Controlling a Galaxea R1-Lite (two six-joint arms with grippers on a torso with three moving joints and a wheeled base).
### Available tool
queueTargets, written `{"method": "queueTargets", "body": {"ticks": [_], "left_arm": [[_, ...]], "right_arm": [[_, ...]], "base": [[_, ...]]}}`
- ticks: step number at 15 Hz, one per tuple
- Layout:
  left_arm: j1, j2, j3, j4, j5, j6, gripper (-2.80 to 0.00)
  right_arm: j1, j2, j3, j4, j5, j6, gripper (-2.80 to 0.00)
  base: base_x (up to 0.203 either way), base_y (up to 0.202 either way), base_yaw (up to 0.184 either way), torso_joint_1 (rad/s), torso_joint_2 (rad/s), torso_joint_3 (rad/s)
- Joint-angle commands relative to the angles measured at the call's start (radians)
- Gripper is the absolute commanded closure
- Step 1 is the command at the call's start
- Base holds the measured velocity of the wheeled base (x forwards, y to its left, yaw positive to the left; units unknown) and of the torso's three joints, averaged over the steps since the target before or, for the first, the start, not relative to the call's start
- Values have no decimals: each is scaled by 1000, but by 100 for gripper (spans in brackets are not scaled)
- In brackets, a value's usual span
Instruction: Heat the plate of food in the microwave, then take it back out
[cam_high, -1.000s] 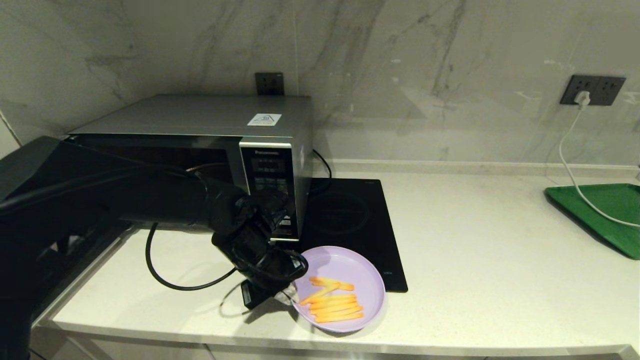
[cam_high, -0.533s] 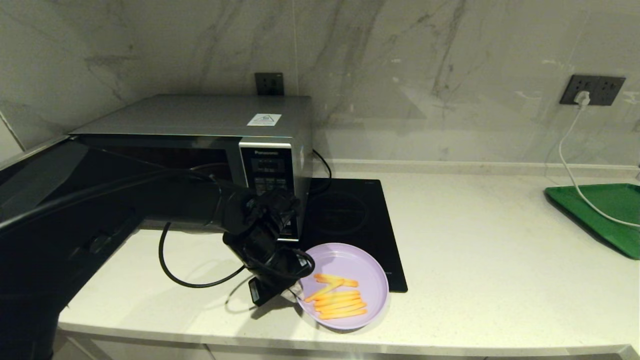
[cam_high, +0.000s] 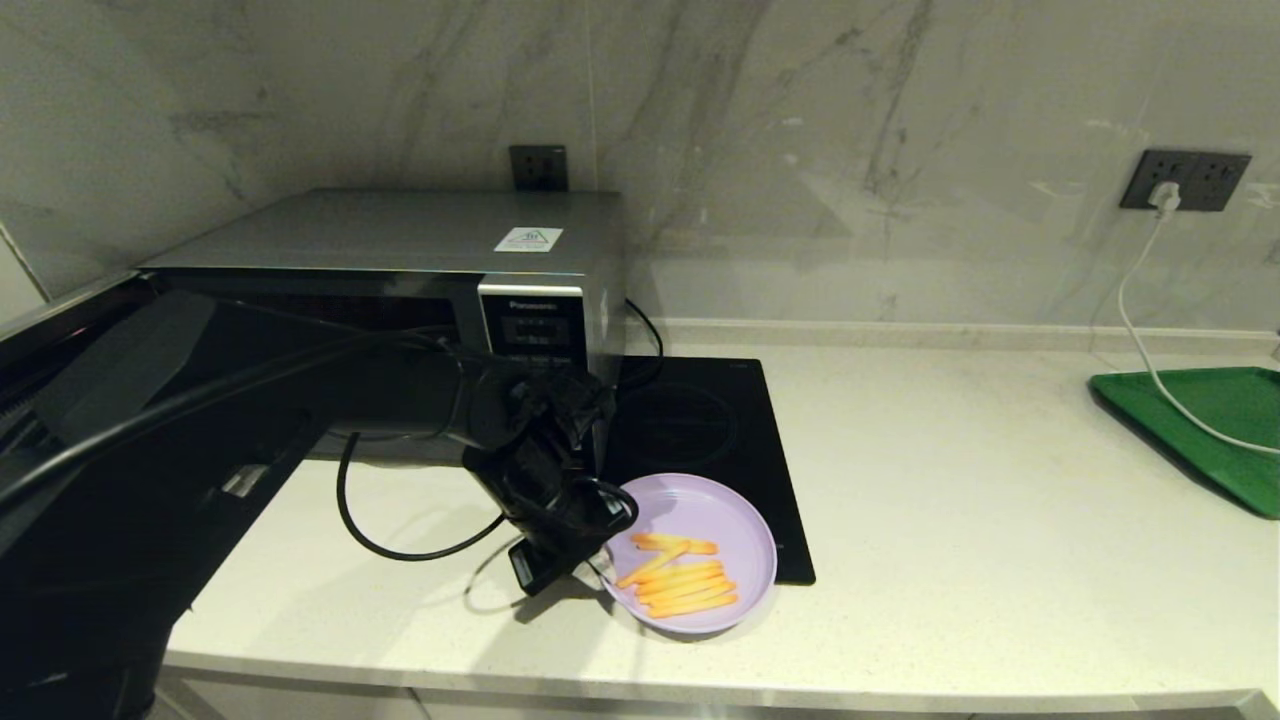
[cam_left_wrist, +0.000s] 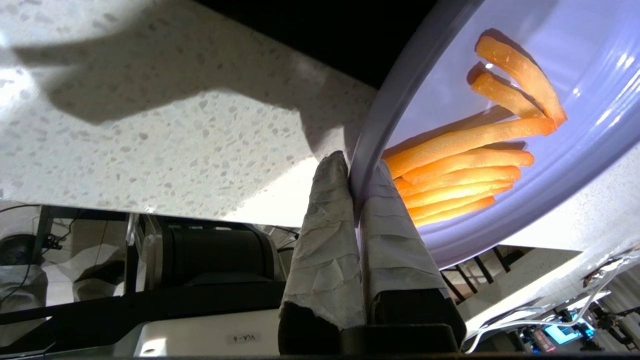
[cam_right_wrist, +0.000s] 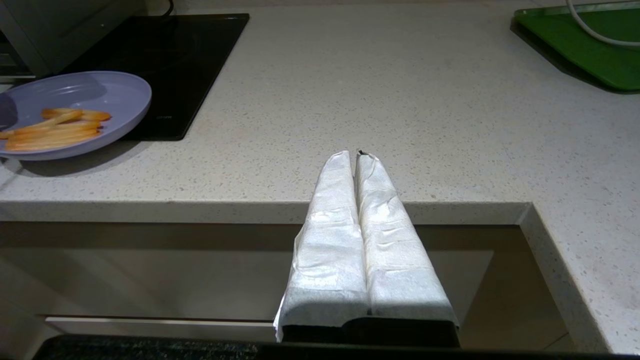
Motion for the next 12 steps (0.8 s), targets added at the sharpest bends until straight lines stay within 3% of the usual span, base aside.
{"method": "queueTargets", "body": {"ticks": [1,2,3,12], "left_arm": [[-1,19,-10,6,-1,-6,0],[-1,16,-7,6,-1,-6,0],[-1,16,-6,6,0,-6,-280],[-11,-128,25,32,-9,-19,-280]], "right_arm": [[0,0,1,-1,1,0,0],[0,0,0,0,1,0,0],[0,0,0,0,1,0,0],[0,0,0,-1,1,0,0]], "base": [[0,0,0,0,0,0],[0,0,0,0,0,0],[0,0,0,0,0,0],[0,0,0,0,0,0]]}}
